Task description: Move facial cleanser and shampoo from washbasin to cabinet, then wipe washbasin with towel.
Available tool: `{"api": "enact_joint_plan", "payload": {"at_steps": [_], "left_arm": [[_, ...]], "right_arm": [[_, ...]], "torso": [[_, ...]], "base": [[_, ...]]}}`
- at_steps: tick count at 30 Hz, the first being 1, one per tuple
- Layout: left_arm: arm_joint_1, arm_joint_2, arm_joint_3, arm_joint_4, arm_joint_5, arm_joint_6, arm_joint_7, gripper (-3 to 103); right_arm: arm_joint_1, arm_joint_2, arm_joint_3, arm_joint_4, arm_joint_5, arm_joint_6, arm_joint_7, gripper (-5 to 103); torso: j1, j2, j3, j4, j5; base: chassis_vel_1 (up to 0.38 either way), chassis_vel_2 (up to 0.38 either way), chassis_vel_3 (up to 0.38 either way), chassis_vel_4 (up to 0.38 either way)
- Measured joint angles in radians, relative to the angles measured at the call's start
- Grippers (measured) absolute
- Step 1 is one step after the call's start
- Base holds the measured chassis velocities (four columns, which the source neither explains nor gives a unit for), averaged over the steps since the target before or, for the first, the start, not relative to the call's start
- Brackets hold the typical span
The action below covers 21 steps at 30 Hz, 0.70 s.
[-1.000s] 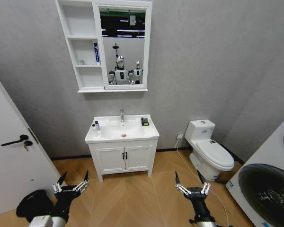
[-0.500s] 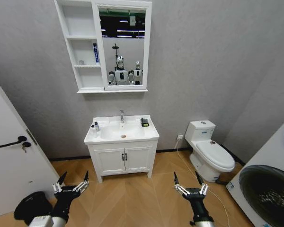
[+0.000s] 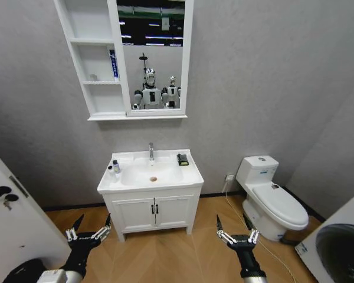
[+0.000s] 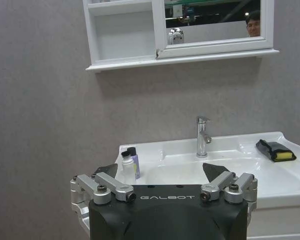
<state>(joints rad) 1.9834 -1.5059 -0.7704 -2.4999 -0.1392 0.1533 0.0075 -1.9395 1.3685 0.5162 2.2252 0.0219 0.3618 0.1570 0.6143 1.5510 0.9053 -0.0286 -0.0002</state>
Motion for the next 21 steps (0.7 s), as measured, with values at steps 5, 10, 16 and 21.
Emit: {"api": "enact_joint_plan", "payload": {"at_steps": [5, 10, 16, 21], "left_arm": [[0.001, 0.001, -0.001, 0.000, 0.001, 0.000, 0.000, 97], [-0.003, 0.011, -0.001, 0.011, 0.007, -0.001, 0.002, 97], [-0.014, 0.043, -0.009, 0.065, 0.020, -0.011, 0.009, 97], [0.003, 0.066, -0.011, 0.083, 0.024, -0.019, 0.017, 97]], "right_arm": [[0.004, -0.003, -0.005, -0.004, -0.011, -0.003, 0.003, 100], [0.015, -0.009, -0.006, -0.015, -0.018, 0.002, 0.005, 100], [0.012, -0.010, -0.025, -0.021, -0.024, 0.005, -0.016, 100], [-0.005, 0.000, -0.058, -0.033, -0.063, 0.009, -0.023, 100]], "torso": [[0.000, 0.000, 0.000, -0.0002, -0.0005], [0.001, 0.000, 0.000, 0.0001, -0.0008], [0.002, -0.001, 0.000, 0.0001, -0.0007], [-0.001, 0.000, 0.000, -0.0004, -0.0006]], "base": [[-0.364, 0.345, 0.355, -0.367], [-0.354, 0.378, 0.343, -0.337], [-0.185, 0.197, 0.142, -0.098], [-0.031, 0.011, -0.056, 0.005]]}}
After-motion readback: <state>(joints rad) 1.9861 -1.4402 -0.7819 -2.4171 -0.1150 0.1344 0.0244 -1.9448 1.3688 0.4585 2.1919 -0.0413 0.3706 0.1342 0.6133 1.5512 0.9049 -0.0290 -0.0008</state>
